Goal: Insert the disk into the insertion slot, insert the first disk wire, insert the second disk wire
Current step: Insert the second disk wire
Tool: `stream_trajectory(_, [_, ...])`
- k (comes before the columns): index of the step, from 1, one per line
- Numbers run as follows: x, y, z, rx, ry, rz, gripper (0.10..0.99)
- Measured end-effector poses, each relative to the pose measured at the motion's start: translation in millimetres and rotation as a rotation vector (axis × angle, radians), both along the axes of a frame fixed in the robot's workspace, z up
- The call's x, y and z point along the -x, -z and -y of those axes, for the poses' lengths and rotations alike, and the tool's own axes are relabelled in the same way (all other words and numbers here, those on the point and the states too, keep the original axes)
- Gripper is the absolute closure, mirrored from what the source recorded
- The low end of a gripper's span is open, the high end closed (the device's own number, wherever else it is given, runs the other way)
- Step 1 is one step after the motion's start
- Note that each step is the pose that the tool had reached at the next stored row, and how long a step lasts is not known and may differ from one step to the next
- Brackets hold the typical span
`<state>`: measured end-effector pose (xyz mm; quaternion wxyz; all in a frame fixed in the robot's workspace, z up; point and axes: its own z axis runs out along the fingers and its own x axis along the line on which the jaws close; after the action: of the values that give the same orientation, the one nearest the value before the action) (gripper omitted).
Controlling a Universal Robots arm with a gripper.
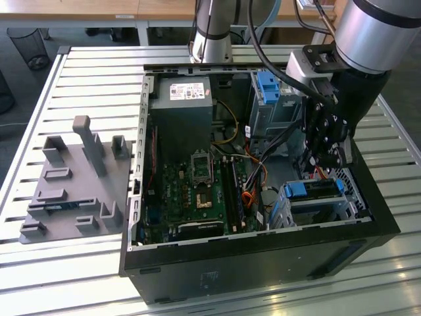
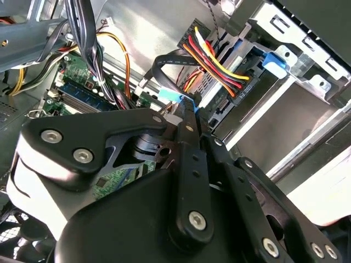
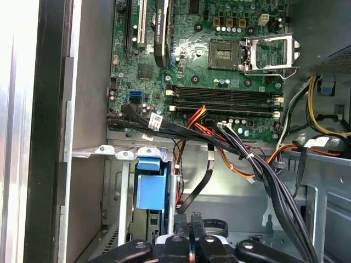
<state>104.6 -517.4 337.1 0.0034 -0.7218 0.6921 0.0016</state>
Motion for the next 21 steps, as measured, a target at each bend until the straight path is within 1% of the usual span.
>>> stream_trajectory(5, [0.0,-3.5,0.2,0.000,0.000,0.0000,0.945])
stream_trajectory(7, [0.0,-3.8,0.6,0.000,0.000,0.0000,0.945])
stream_trajectory(10, [0.0,-3.9,3.4,0.000,0.000,0.0000,0.945])
stream_trajectory(12, [0.0,-3.9,7.0,-0.001,0.000,0.0000,0.945])
stream_trajectory(13, [0.0,-3.9,8.9,-0.005,0.000,0.0000,0.945])
stream_trajectory(16, [-0.1,-3.9,13.2,-0.025,0.000,0.0000,0.945])
stream_trajectory(21, [-1.7,-2.8,15.4,-0.027,0.012,-0.0002,0.945])
